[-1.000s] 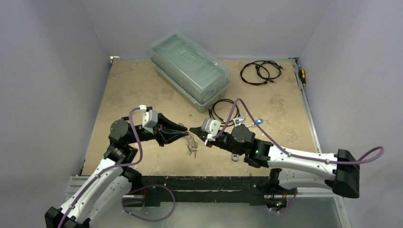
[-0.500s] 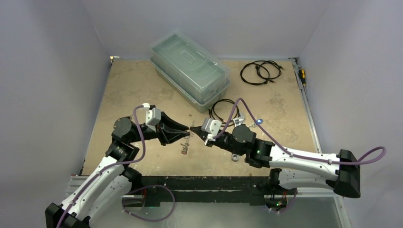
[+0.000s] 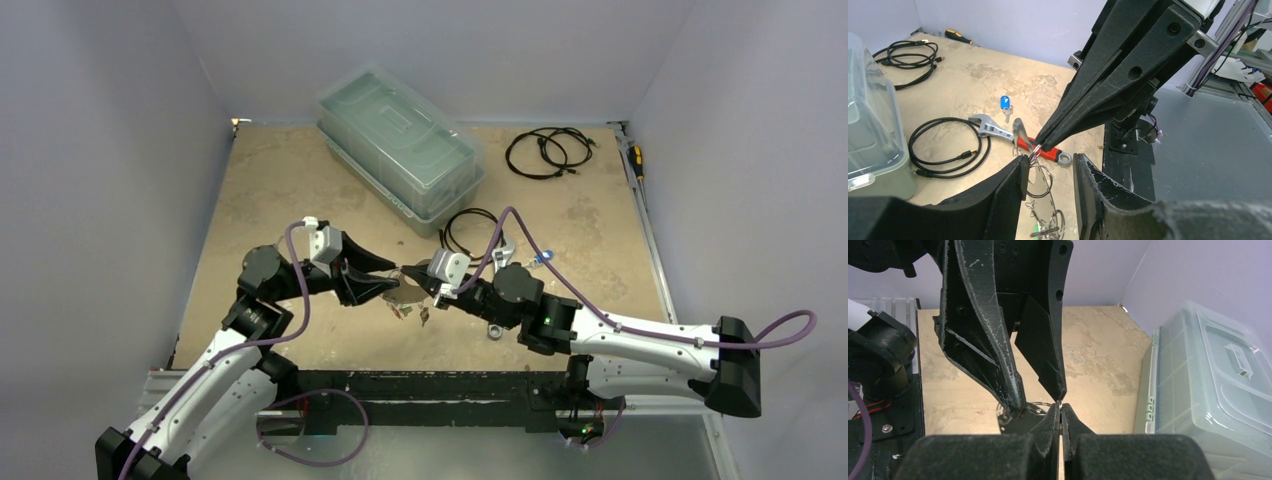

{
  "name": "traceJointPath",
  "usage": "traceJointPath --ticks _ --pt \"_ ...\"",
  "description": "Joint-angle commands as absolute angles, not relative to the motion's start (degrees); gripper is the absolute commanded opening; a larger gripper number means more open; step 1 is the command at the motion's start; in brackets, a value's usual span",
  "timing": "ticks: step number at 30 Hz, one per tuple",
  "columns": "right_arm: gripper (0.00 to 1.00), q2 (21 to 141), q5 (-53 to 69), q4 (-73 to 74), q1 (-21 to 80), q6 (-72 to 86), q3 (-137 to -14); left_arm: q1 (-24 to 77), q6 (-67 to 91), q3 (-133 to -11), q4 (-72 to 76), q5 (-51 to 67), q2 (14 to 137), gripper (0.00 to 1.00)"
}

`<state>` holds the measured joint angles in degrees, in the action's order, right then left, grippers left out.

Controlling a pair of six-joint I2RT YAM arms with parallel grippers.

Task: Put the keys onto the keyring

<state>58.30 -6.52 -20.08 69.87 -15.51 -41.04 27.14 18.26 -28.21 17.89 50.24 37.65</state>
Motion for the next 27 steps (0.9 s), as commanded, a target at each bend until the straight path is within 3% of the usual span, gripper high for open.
traceJointPath --ticks 1,13,27 --pt "0.00 56.52 -6.51 -22.59 70.77 -16.14 -43.42 27.46 16.30 -28.78 17.67 48.58 37.22 0.40" --pt "0.00 56.05 -4.50 -22.63 71.37 -16.11 -43.16 27.48 13.26 -29.27 14.89 46.41 34.96 0.55" --pt "0.00 55.69 -0.48 -24.12 71.70 -14.68 -43.31 27.50 14.54 -27.88 18.95 49.42 35.15 0.43"
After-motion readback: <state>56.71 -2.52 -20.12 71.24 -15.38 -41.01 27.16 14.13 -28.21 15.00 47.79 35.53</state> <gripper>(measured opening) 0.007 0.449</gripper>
